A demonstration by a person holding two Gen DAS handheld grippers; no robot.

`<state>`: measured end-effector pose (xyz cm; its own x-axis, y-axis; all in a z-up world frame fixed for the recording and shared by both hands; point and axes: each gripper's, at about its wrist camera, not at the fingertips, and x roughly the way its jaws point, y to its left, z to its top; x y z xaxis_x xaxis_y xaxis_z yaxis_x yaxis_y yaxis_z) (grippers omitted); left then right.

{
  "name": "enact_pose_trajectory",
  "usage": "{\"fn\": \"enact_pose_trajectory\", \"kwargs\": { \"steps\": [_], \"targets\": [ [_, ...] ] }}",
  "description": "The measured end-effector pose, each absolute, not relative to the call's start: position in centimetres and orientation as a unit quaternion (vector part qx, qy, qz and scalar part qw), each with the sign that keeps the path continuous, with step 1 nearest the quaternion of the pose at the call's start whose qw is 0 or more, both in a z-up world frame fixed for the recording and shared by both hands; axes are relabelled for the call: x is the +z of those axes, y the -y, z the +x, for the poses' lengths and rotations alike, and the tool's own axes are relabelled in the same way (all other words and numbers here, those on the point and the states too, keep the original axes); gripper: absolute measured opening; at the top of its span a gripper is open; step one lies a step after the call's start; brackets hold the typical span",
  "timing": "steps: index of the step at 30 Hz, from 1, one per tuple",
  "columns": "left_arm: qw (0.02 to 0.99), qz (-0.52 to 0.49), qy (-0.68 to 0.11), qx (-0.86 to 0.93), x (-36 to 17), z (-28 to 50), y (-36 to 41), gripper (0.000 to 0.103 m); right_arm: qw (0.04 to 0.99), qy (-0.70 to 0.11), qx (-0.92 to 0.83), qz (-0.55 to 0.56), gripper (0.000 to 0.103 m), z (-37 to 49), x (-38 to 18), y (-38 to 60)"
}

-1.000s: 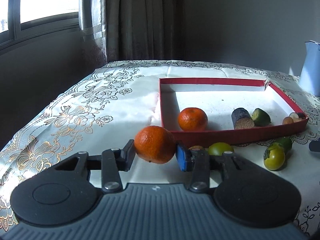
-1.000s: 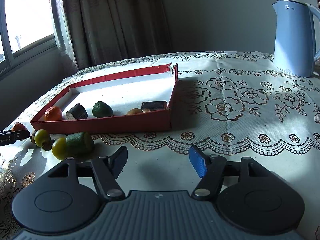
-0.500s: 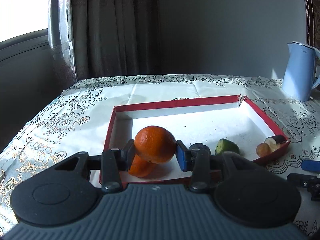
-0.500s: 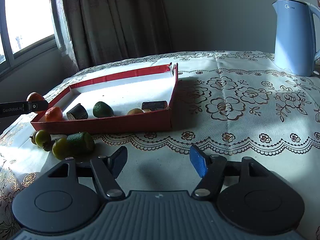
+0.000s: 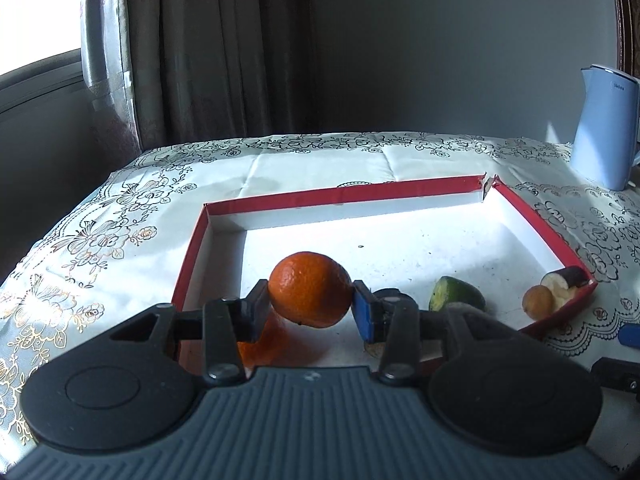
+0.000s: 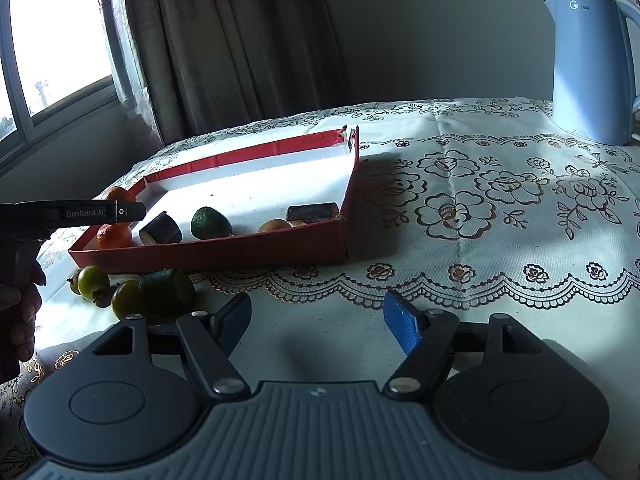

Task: Organize fruits
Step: 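Carry the orange into the red tray and open the left gripper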

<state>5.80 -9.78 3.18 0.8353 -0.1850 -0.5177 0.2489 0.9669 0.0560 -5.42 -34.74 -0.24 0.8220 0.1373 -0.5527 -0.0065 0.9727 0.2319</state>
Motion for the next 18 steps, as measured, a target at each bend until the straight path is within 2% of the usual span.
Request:
{"fn": "enact_pose_trajectory", "kwargs": {
  "steps": [3,4,5,7,18],
  "targets": [
    [0.956,0.062,-0.264,-0.111,3.2,5.6,9.8,0.041,0.948,-0.296,0.038,0.111,0.074,-5.4,-0.2,34.8],
    [0.957,0.062,-0.26,-0.109,3.4,5.4,9.7,0.05,0.948,-0.296,0.038,0.111,0.074,-5.4,-0.2,34.8],
    [0.959,0.063,-0.255,-0.104,3.5,5.2,9.6,0.071,0.948,-0.296,0.038,0.111,0.074,-5.4,-0.2,34.8],
    [0.966,0.064,-0.231,-0.093,4.1,4.4,9.3,0.092,0.948,-0.296,0.038,0.111,0.074,-5.4,-0.2,34.7],
    [0.976,0.051,-0.204,-0.064,5.4,0.0,5.4,0.095,0.948,-0.295,0.04,0.116,0.074,-5.5,-0.2,34.9]
  ]
}}
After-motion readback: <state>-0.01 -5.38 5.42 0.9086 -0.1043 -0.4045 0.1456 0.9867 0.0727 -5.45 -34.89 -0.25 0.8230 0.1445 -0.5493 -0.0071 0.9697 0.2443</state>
